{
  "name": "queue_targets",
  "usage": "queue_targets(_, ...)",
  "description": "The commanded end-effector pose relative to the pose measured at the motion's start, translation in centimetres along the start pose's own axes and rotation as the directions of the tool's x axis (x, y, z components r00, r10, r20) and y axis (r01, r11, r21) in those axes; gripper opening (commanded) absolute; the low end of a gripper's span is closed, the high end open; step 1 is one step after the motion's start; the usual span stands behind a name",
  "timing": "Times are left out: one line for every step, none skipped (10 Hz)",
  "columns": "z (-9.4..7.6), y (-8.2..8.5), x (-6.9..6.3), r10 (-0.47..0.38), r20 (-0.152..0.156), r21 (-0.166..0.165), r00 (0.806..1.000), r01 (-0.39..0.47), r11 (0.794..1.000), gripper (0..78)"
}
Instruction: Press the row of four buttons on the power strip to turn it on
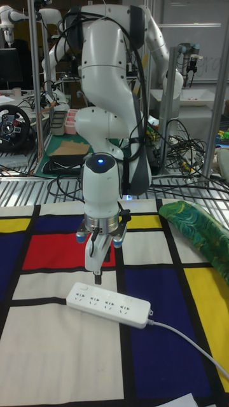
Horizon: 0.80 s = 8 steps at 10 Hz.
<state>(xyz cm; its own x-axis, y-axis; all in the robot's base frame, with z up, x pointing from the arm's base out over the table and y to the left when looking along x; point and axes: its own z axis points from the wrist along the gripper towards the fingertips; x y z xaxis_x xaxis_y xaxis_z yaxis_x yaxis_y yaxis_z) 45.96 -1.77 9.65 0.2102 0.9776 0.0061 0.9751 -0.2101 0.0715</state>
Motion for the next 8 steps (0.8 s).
queue_targets(-0.25, 0.22, -1.07, -0.014, 0.004, -0.006, 1.0, 0.014, 1.0, 77.4)
queue_targets(-0.24, 0.2, -1.2, -0.015, 0.005, -0.006, 1.0, 0.015, 1.0, 77.4)
queue_targets(-0.21, 0.22, -1.25, -0.014, 0.006, -0.007, 1.0, 0.014, 1.0, 77.4)
queue_targets(-0.06, 0.31, -1.46, -0.015, 0.011, -0.008, 1.0, 0.015, 1.0, 77.4)
queue_targets(0.04, 0.45, -1.65, -0.013, 0.011, -0.009, 1.0, 0.014, 1.0, 77.4)
queue_targets(0.06, 0.61, -1.75, -0.013, 0.012, -0.01, 1.0, 0.013, 1.0, 77.4)
queue_targets(0.08, 0.72, -1.81, -0.013, 0.014, -0.01, 1.0, 0.013, 1.0, 77.4)
queue_targets(0.08, 0.74, -1.82, -0.014, 0.014, -0.01, 1.0, 0.015, 1.0, 77.4)
